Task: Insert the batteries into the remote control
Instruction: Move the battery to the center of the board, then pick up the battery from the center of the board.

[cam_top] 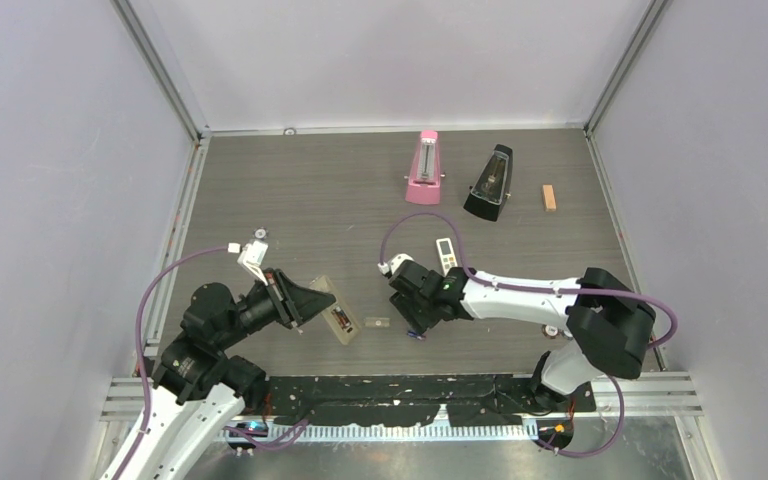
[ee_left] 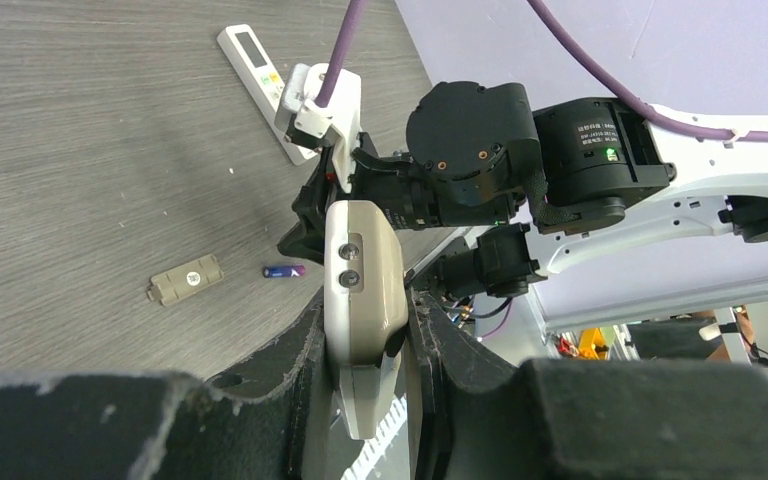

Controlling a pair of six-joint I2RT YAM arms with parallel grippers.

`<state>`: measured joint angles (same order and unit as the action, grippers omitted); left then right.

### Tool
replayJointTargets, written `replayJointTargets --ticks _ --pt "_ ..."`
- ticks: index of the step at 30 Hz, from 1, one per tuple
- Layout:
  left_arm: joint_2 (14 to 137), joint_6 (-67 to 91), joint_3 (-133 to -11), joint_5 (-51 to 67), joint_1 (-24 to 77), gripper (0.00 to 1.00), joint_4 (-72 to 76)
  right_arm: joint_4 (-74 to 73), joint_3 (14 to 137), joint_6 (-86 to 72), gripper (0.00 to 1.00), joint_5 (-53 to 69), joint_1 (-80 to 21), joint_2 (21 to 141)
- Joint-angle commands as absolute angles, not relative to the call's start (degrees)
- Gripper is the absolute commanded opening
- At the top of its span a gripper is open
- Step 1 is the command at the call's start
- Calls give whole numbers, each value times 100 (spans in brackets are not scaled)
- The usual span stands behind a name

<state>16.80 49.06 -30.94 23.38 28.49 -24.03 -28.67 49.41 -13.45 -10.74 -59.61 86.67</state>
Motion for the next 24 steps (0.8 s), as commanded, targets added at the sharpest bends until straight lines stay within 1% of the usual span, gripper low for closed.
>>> replayJointTargets --ticks 1,4,8,11,15,17,19,24 --pt "1617 4791 -3271 2282 2856 0 -2293 -2823 5149 -1407 52 -934 -5958 8704" --pt "1617 4777 -3313 2224 2850 0 -2380 -2800 5111 -1666 49 -784 -5959 8509" --pt "1608 4743 -3358 2110 2856 0 -2531 -2771 4949 -2231 49 -610 -6005 7955" --pt "1590 4730 -3367 2051 2856 0 -2585 -2505 4764 -2765 46 -240 -6153 7716" --pt "1553 4711 -3359 1965 2856 0 -2653 -2296 4467 -3404 31 -156 -6497 7647" --pt "1515 4711 -3329 1944 2852 0 -2671 -2227 4367 -3609 26 -260 -6627 7688" --pt "1503 4720 -3308 1938 2854 0 -2667 -2143 4263 -3773 22 -365 -6676 7755" --pt "1481 4696 -3305 1901 2852 0 -2736 -2155 4142 -4163 15 -842 -6687 7947"
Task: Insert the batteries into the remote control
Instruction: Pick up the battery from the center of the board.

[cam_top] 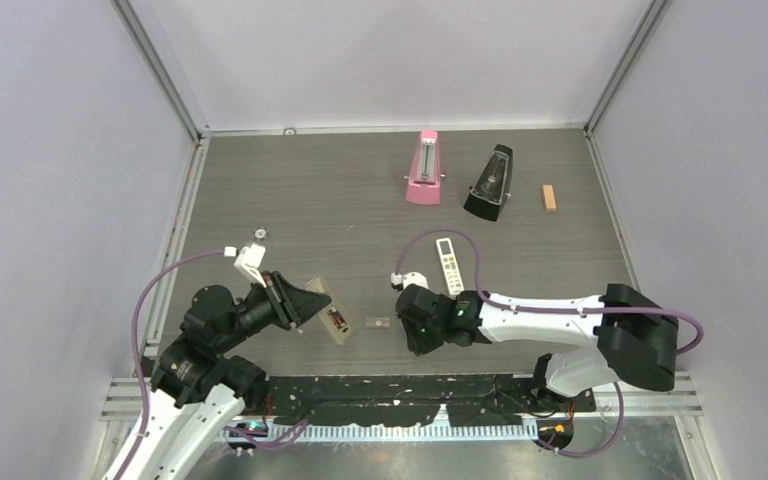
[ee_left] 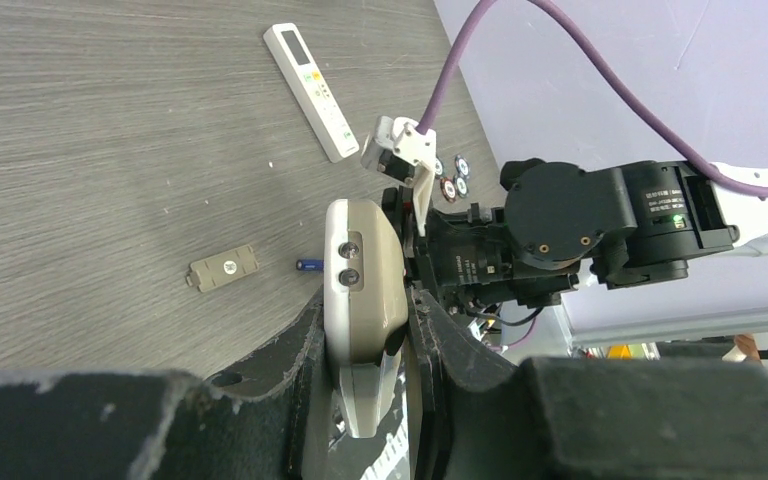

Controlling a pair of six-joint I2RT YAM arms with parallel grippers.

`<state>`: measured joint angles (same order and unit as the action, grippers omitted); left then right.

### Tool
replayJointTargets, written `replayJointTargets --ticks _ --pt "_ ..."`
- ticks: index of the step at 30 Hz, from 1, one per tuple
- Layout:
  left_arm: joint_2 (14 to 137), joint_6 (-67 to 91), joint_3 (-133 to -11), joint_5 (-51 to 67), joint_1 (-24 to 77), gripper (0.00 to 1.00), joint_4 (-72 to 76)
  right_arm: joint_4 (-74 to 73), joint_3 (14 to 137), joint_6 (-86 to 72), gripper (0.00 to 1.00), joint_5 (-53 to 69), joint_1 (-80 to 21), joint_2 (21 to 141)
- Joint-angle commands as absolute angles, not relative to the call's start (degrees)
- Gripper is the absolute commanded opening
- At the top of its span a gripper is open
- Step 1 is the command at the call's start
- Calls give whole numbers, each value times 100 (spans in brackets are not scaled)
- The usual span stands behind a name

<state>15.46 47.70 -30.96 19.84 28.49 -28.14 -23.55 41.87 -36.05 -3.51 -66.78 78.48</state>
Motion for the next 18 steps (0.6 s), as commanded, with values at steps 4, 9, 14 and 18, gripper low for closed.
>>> replayJointTargets --ticks 4,9,14,18 --pt "1458 4668 -3321 1850 2856 0 -2793 -2231 4034 -4448 14 -1235 -6670 8040" --pt "1458 4654 -3313 1831 2856 0 -2819 -2298 3939 -4714 12 -1626 -6599 8154" --pt "1449 4633 -3320 1812 2856 0 -2847 -2326 3905 -4775 11 -1765 -6493 8132" --pt "1441 4632 -3309 1791 2852 0 -2873 -2385 3945 -4774 11 -1922 -6413 8166"
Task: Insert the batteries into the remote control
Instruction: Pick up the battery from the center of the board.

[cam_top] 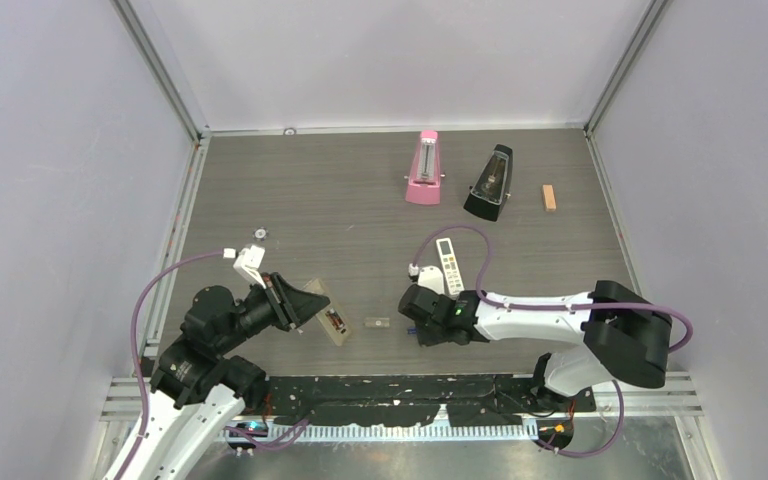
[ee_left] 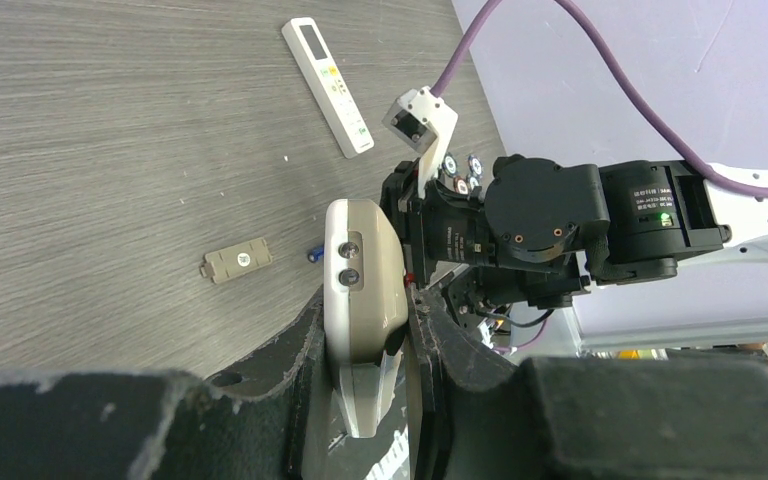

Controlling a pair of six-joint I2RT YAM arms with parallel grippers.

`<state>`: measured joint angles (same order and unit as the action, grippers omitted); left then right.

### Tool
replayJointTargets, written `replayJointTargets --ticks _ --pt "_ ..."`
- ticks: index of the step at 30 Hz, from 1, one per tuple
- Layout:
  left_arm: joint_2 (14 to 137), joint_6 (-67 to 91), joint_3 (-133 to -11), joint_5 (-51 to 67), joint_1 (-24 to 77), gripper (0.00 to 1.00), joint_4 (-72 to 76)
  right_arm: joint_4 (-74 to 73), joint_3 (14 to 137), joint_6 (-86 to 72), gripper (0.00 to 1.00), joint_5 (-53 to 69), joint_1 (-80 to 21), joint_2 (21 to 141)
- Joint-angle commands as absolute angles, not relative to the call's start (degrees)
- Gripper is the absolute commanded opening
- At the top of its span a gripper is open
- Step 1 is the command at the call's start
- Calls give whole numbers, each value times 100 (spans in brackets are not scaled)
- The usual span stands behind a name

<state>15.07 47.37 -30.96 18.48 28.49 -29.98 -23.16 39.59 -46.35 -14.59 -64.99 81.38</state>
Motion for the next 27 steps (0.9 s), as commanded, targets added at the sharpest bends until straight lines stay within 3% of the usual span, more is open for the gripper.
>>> replayJointTargets --ticks 1,15,24,27 --pt "1433 4632 -3310 1789 2856 0 -2882 -2400 3950 -4778 11 -1986 -6395 8174" --pt "1390 4594 -3340 1722 2856 0 -2971 -2392 4373 -4775 18 -2335 -6319 8434" --pt "1336 4544 -3354 1592 2856 0 -3069 -1826 4237 -5899 35 -1833 -6343 7793" --pt "1327 4538 -3333 1558 2856 0 -3067 -1802 4275 -6477 37 -1870 -6345 7801"
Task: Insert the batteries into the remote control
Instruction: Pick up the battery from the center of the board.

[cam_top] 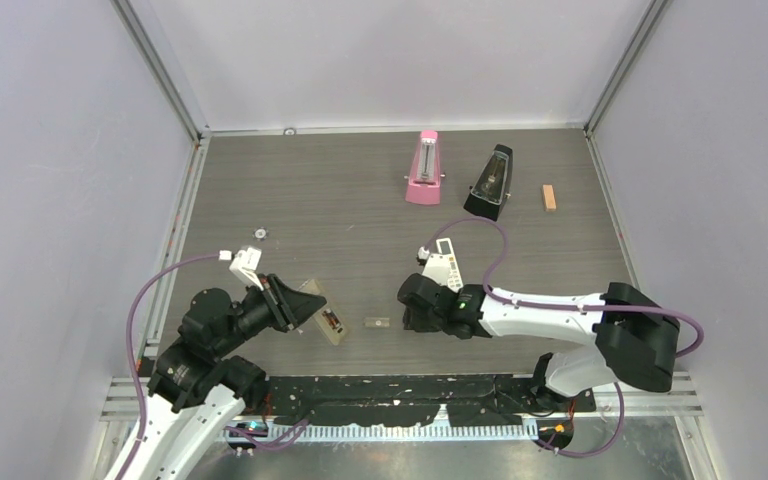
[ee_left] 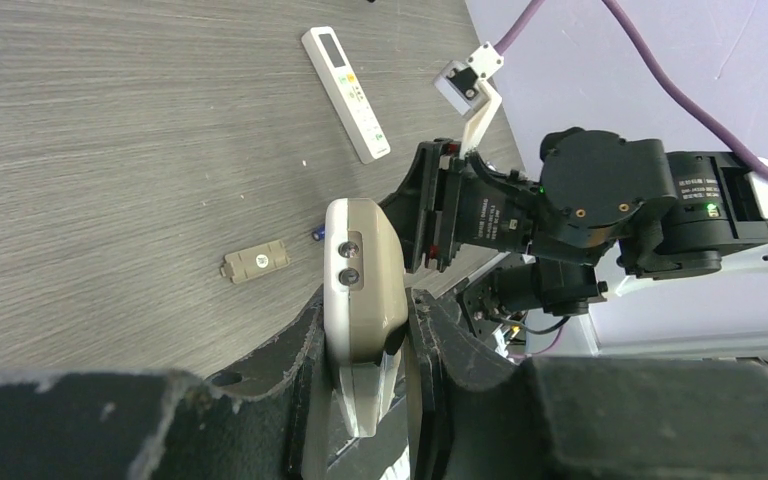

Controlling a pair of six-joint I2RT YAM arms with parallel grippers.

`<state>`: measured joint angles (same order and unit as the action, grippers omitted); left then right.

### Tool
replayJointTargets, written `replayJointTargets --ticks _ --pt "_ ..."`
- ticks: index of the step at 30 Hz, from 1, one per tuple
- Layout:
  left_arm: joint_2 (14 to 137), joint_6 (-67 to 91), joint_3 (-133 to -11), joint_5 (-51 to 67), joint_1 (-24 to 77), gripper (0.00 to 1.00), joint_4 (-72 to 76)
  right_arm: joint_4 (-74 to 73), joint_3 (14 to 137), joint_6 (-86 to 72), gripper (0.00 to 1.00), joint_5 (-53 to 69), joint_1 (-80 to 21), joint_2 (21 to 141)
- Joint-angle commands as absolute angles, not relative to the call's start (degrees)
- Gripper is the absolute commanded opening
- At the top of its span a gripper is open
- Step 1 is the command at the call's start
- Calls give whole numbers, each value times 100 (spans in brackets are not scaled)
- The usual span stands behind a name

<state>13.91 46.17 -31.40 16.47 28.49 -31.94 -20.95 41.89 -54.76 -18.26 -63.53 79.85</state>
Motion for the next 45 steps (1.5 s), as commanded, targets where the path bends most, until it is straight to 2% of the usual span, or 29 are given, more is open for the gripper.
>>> replayJointTargets --ticks 1,8,10,12,15,27,36,45 --pt "1327 4535 -3325 1556 2856 0 -3065 -1918 4362 -6767 37 -1897 -6345 7859" --pt "1293 4479 -3345 1466 2854 0 -3132 -3495 5283 -8177 47 -2253 -6534 8355" --pt "1284 4457 -3341 1422 2852 0 -3144 -3969 5674 -8735 55 -2346 -6603 8605" --pt "1282 4430 -3363 1379 2854 0 -3170 -4420 5924 -9120 58 -2361 -6610 8809" --pt "1292 4368 -3413 1298 2848 0 -3235 -4838 6068 -9618 60 -2259 -6612 9001" --pt "1301 4135 -3575 1063 2856 0 -3469 -5018 5743 -11365 58 -2510 -6577 9088" --pt "1307 4074 -3553 1028 2854 0 -3489 -5008 5844 -11582 46 -2566 -6458 9320" --pt "1294 4027 -3577 979 2855 0 -3554 -5001 6052 -11376 49 -2645 -6234 9672"
